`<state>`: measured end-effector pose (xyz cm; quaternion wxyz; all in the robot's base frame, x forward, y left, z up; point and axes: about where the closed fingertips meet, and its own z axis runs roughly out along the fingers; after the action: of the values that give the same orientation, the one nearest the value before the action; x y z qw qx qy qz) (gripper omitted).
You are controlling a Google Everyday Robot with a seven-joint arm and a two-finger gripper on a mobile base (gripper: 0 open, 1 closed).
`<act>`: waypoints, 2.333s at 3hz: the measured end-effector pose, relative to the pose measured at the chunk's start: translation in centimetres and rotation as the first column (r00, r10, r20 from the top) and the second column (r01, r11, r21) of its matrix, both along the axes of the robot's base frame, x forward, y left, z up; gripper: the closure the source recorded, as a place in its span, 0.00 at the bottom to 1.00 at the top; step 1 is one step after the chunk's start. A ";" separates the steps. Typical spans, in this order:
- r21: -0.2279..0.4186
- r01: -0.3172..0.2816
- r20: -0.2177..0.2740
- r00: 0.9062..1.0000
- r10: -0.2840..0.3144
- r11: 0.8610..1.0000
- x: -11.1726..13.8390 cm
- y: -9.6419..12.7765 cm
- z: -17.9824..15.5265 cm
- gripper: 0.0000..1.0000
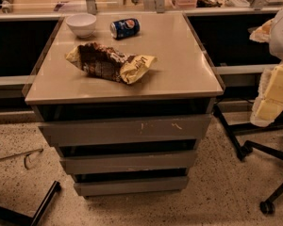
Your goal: Open bottom drawer
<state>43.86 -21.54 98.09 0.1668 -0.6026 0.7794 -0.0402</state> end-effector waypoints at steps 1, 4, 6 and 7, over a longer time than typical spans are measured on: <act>0.000 0.000 0.000 1.000 0.000 1.000 0.0 0.0 0.0 0.00; 0.211 -0.004 0.008 1.000 0.002 0.977 2.2 1.6 -9.6 0.00; 0.208 -0.012 -0.009 1.000 0.014 0.978 1.8 2.6 -11.5 0.00; 0.265 -0.034 -0.046 0.998 0.047 0.964 0.9 5.0 -17.0 0.00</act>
Offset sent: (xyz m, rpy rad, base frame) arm 0.0250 0.0214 -0.1447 0.2718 0.0215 0.0504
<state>44.79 -16.56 81.12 0.2262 -0.5917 0.7694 0.0828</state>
